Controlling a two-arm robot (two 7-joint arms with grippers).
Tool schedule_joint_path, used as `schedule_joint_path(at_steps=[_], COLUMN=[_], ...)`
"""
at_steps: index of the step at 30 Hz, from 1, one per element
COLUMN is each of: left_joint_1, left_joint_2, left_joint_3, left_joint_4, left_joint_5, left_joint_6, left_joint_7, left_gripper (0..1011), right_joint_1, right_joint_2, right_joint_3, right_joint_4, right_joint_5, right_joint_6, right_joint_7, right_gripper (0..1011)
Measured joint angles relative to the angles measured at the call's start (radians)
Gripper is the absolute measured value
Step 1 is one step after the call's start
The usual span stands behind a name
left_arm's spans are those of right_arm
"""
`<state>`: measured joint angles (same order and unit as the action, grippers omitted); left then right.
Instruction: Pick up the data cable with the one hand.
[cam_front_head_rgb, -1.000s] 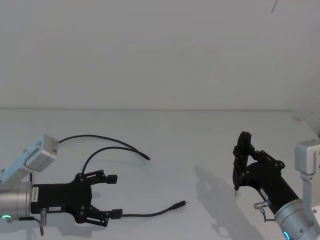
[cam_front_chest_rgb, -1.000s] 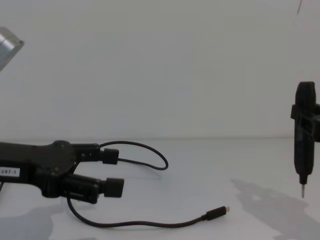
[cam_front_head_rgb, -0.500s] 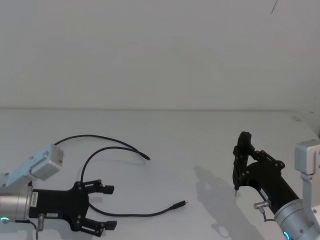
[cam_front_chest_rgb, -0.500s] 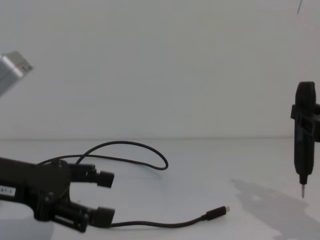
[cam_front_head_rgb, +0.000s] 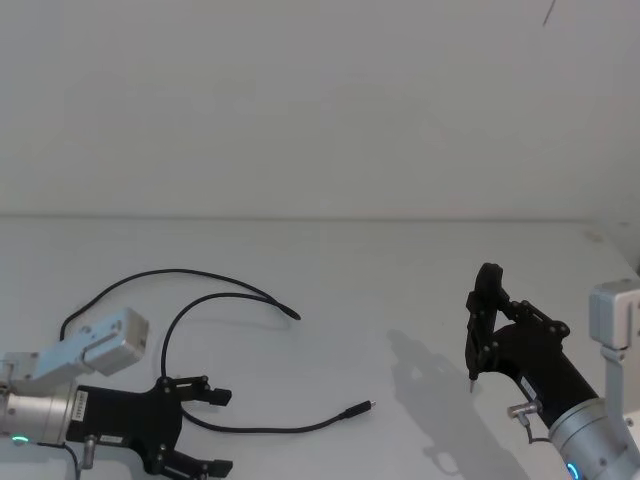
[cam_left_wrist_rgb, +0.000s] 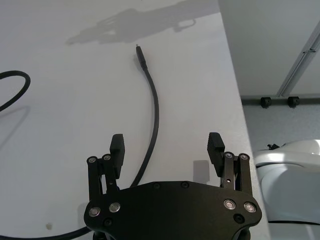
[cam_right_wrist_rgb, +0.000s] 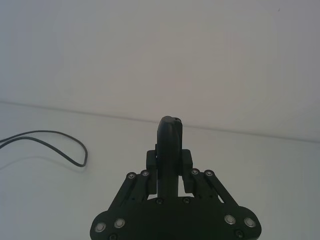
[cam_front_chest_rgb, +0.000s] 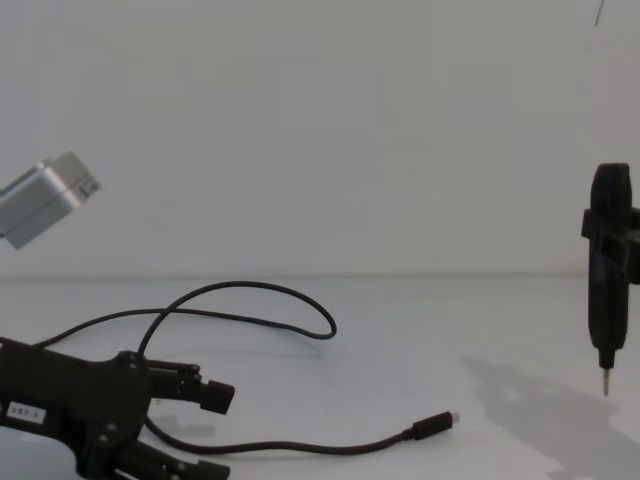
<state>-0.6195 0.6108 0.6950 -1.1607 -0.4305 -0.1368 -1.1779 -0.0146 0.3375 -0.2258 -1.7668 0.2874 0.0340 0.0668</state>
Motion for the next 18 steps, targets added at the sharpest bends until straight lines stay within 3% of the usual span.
schedule_joint_path(at_steps=[18], left_joint_1=[-0.029], left_joint_2=[-0.072], left_joint_3=[0.003], left_joint_4=[0.073], left_joint_5=[-0.03], left_joint_6=[0.004], left_joint_7=[0.041], left_gripper=[1001], right_joint_1=[0.0], right_joint_2=[0.0], right_joint_3=[0.0], right_joint_4=[0.0], right_joint_5=[0.0], right_joint_6=[0.0], right_joint_7=[0.0], right_gripper=[279])
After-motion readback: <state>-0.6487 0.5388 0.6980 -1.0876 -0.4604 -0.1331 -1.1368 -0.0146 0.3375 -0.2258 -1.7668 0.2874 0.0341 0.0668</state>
